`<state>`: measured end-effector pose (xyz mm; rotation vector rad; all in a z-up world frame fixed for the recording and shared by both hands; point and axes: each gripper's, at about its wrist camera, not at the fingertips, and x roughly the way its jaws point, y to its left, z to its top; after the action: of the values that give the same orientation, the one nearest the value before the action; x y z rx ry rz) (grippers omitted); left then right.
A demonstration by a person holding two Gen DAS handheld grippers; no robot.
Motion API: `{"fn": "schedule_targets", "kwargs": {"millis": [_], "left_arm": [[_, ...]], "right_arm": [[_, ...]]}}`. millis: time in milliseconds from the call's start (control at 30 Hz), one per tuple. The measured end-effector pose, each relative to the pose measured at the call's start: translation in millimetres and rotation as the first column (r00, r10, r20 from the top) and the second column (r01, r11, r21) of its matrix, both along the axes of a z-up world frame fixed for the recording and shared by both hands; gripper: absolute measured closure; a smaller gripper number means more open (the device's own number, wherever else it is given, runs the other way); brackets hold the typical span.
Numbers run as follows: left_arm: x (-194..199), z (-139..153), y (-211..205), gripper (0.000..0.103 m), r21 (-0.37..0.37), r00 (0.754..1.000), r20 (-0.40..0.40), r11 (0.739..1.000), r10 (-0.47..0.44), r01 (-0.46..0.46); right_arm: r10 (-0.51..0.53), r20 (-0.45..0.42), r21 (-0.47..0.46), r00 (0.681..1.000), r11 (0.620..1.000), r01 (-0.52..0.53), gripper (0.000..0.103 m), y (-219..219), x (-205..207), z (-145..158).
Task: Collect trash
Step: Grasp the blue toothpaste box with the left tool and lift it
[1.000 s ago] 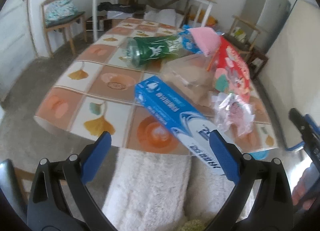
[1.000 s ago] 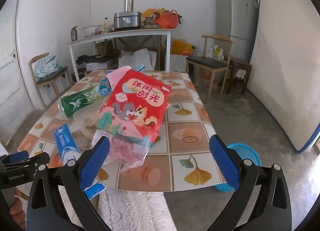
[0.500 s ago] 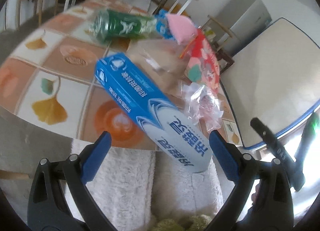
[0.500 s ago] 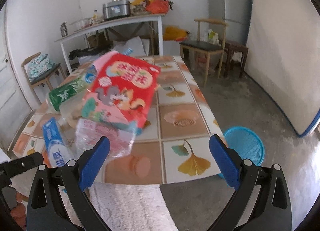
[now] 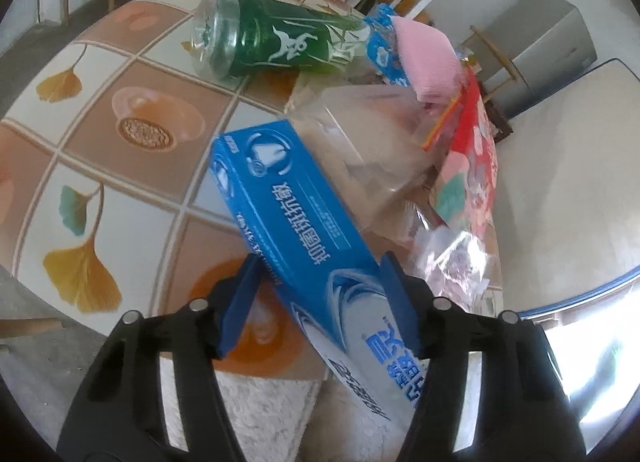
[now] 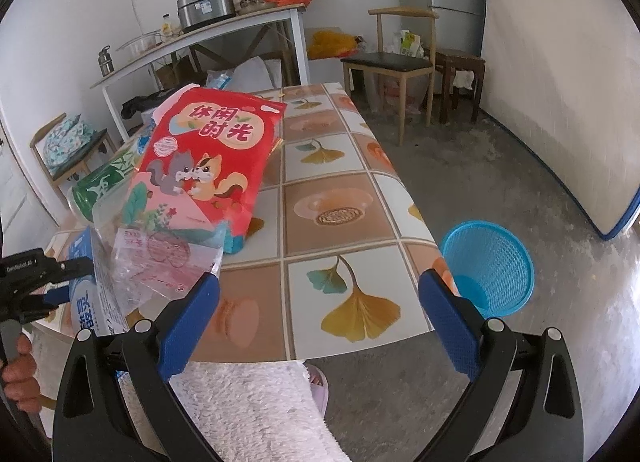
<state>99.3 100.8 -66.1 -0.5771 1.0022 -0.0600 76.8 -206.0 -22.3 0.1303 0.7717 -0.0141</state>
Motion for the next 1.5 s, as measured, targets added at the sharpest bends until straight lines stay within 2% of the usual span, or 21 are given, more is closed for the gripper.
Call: {"fn": "schedule_targets", "kwargs": {"millis": [100,167,267,367,400,433,467,533,567,733,800,900,967,1000,1200,1300,1367,1400,1500], "left_arm": [[-2,3,11,0.060,-0.004,1.000,0.004,1.000,0.010,-0.010],[-5,6,20,0.071,-0.007,1.000,0.009,1.000,0.013,-0.013],[-10,9,34,0.074,0.034,0.999,0.021,0.999,0.037,-0.038],[-10,10,48,0.075,0.014,0.998,0.011,0.998,0.060,-0.060],[-11,10,52,0.074,-0.001,0.998,0.007,0.998,0.069,-0.069],[-13,12,52,0.067,-0.011,0.997,0.010,0.997,0.072,-0.072],[-14,14,50,0.052,-0.015,0.997,0.014,0.997,0.073,-0.073],[-11,22,39,0.036,0.006,0.998,0.024,0.998,0.065,-0.065],[-9,24,31,0.033,0.022,0.998,0.020,0.998,0.054,-0.054],[11,12,-10,0.031,0.116,0.998,-0.054,0.993,0.030,-0.024],[12,3,-15,0.031,0.124,0.995,-0.092,0.992,0.038,-0.026],[8,4,-18,0.032,0.161,0.998,-0.061,0.987,0.019,-0.009],[5,5,-13,0.043,0.153,0.999,-0.037,0.988,0.006,0.000],[3,6,-8,0.044,0.152,1.000,-0.029,0.988,0.007,-0.003],[-1,6,29,0.048,0.144,0.998,0.022,0.988,0.060,-0.063],[-4,6,42,0.048,0.120,0.997,0.008,0.990,0.074,-0.074],[-8,8,47,0.036,0.121,0.996,-0.002,0.989,0.088,-0.087],[-10,9,48,0.034,0.122,0.996,0.000,0.988,0.090,-0.090],[-16,11,47,0.033,0.131,0.997,-0.007,0.989,0.074,-0.072]], "right_arm": [[-0.006,0.000,0.004,1.000,1.000,0.006,0.006,-2,-1,0],[-0.009,0.002,0.005,1.000,1.000,0.009,0.006,-3,-1,2],[-0.006,0.007,0.006,1.000,1.000,0.006,0.006,-2,-2,4],[0.003,0.012,0.003,1.000,1.000,-0.003,0.006,1,-3,6],[0.007,0.015,0.002,1.000,1.000,-0.007,0.006,2,-3,7],[0.010,0.019,0.002,1.000,1.000,-0.010,0.006,4,-3,8],[0.012,0.021,0.001,1.000,1.000,-0.012,0.006,5,-4,9],[0.019,0.024,0.000,1.000,1.000,-0.019,0.006,8,-5,11],[0.021,0.024,0.001,0.999,1.000,-0.021,0.006,9,-6,12],[0.028,0.044,-0.010,0.999,1.000,-0.028,0.006,11,-15,20],[0.018,0.058,-0.018,0.998,1.000,-0.017,0.006,9,-21,24],[-0.002,0.061,-0.022,0.998,1.000,0.003,0.006,3,-26,26],[-0.012,0.059,-0.021,0.998,1.000,0.014,0.006,-1,-28,25],[-0.015,0.056,-0.020,0.998,1.000,0.016,0.006,-2,-28,25],[0.006,0.061,-0.021,0.998,1.000,-0.005,0.006,2,-29,25],[0.024,0.063,-0.028,0.998,0.999,-0.022,0.006,7,-29,26],[0.029,0.061,-0.033,0.998,0.999,-0.027,0.006,10,-29,26],[0.031,0.058,-0.033,0.998,0.999,-0.030,0.006,11,-28,26],[0.044,0.053,-0.040,0.998,0.998,-0.042,0.006,15,-26,26]]}}
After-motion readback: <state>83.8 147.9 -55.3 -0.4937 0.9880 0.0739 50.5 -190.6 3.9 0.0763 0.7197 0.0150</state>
